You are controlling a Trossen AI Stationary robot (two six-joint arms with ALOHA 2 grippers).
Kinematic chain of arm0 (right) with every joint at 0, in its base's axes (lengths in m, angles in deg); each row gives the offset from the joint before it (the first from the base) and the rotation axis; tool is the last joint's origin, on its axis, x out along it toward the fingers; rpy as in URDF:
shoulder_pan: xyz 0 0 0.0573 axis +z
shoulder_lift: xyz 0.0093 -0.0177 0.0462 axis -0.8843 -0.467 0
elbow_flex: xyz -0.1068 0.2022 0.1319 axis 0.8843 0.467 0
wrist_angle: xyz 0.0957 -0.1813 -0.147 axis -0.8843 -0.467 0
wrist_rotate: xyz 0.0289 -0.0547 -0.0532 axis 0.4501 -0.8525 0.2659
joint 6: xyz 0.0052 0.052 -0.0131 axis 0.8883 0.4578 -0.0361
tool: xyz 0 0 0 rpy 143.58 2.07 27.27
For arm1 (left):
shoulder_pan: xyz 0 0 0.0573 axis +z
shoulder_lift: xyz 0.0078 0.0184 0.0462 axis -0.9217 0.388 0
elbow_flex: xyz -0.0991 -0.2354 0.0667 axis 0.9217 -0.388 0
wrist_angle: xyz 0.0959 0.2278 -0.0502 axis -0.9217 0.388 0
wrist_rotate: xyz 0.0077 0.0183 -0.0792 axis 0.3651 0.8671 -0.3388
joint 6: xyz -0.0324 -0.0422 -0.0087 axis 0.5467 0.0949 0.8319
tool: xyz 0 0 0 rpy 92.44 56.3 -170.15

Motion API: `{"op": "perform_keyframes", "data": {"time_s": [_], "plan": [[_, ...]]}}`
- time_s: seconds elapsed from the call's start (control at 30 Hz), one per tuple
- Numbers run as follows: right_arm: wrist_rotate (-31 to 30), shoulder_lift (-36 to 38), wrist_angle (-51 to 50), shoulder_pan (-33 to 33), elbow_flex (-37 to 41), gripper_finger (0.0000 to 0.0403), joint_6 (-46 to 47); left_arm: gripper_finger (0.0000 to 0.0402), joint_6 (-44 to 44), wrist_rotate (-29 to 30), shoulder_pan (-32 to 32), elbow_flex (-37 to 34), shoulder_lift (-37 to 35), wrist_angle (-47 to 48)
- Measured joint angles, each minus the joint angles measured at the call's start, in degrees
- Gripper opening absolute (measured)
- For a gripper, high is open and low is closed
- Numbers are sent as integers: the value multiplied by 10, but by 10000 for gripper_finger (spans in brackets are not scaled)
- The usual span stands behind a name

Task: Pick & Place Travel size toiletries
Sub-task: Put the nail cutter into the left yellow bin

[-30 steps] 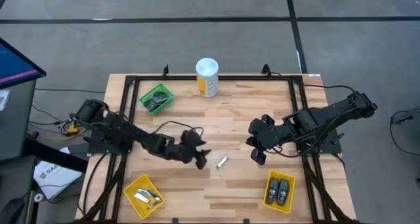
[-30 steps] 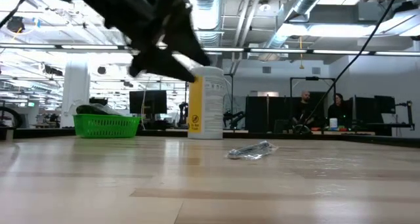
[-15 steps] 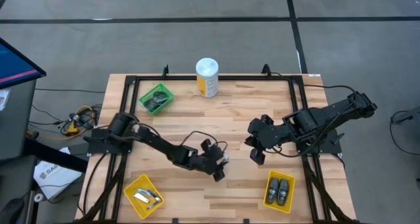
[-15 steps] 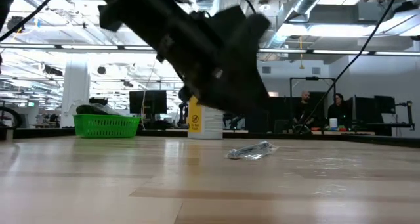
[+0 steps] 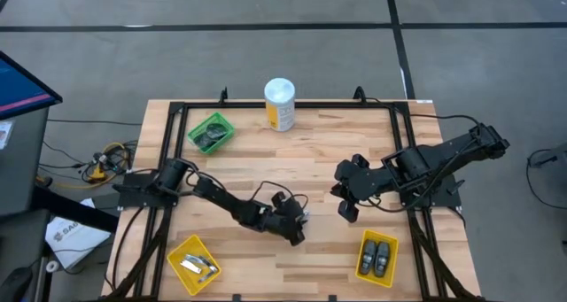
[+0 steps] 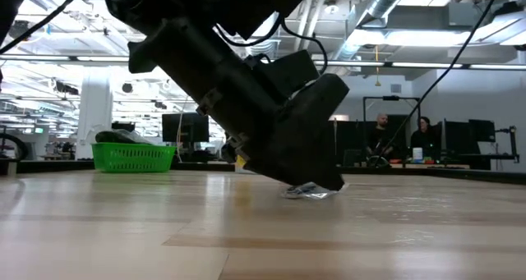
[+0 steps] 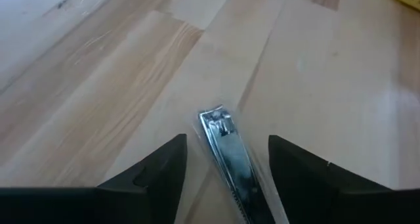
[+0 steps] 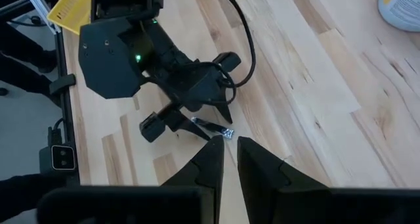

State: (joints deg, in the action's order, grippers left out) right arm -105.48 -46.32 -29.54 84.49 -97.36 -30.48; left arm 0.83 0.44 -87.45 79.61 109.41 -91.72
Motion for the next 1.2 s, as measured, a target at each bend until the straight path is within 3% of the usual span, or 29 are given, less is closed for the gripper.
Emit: {"op": "perform_keyframes", "data": {"time_s": [0.1, 0.33, 0.5, 0.7, 0.83, 1.2], "plan": [[0, 0, 0, 0, 0, 37, -1, 177, 20, 1, -1, 1, -3, 35], [0, 0, -1, 0, 0, 37, -10, 34, -9, 3, -1, -1, -2, 66], [0, 0, -1, 0, 0, 37, -11, 34, 1, -6, 2, -2, -13, 70], [0, 0, 0, 0, 0, 37, -15, 34, 4, -42, 2, -8, -75, 126], [0, 0, 1, 0, 0, 37, -17, 34, 4, -58, 3, -5, -152, 157], [0, 0, 21, 0, 0, 37, -32, 34, 68, -253, -1, -6, -432, 202]]}}
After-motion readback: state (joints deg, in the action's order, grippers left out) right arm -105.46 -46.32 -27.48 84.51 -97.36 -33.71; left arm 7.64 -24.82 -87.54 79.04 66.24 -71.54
